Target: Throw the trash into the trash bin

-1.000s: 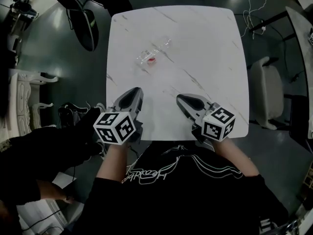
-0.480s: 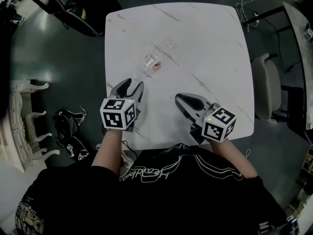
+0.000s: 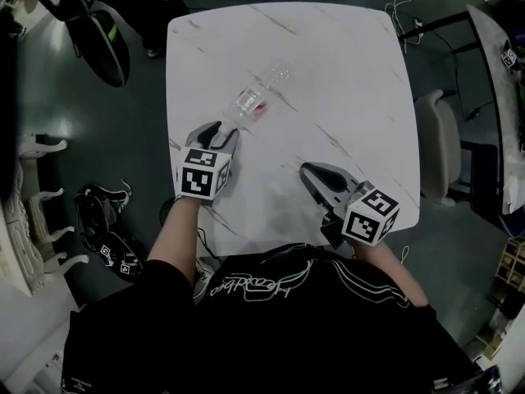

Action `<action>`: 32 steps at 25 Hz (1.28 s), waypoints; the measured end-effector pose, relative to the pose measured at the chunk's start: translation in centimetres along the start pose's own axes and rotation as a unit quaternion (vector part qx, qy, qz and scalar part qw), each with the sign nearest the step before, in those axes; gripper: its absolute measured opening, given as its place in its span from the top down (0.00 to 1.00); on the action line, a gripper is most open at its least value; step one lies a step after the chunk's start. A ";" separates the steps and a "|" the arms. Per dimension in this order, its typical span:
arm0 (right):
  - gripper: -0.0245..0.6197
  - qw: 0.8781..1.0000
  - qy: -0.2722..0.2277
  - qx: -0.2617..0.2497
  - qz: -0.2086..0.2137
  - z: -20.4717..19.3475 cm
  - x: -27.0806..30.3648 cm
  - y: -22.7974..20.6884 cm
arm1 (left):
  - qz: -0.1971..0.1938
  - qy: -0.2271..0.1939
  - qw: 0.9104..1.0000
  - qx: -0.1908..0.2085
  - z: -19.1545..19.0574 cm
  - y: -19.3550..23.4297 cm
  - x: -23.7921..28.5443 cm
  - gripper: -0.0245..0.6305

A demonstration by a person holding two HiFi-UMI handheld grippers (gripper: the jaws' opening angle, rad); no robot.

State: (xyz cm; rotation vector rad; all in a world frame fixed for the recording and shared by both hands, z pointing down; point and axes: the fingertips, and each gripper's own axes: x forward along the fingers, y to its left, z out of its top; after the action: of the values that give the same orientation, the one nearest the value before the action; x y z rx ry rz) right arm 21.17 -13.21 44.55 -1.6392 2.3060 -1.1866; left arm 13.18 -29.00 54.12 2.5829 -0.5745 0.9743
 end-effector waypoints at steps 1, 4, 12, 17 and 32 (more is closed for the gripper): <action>0.90 1.000 0.000 0.001 0.001 0.0 -0.1 0.1 | -0.001 0.003 1.000 0.005 0.0 -0.1 0.1 0.74; 0.90 1.000 0.002 -0.003 0.006 -0.2 -0.4 0.5 | -0.003 0.003 1.000 0.006 0.1 -0.4 0.0 0.75; 0.90 1.000 0.014 -0.012 0.021 -0.6 -2.1 0.9 | 0.011 -0.028 0.999 -0.015 1.2 -2.0 -2.4 0.75; 0.90 0.998 0.028 -0.023 0.045 -1.2 -3.2 1.7 | 0.033 -0.065 0.996 -0.056 1.3 -3.2 -5.3 0.75; 0.90 0.972 0.111 -0.083 0.189 -4.5 -4.0 8.0 | 0.188 -0.161 0.950 -0.189 -5.5 -7.3 -19.5 0.75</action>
State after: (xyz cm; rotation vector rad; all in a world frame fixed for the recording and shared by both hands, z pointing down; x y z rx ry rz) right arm 14.56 -6.43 41.32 -1.0729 2.7577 -1.1626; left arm 0.22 -15.40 43.68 2.3314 -1.2442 0.4690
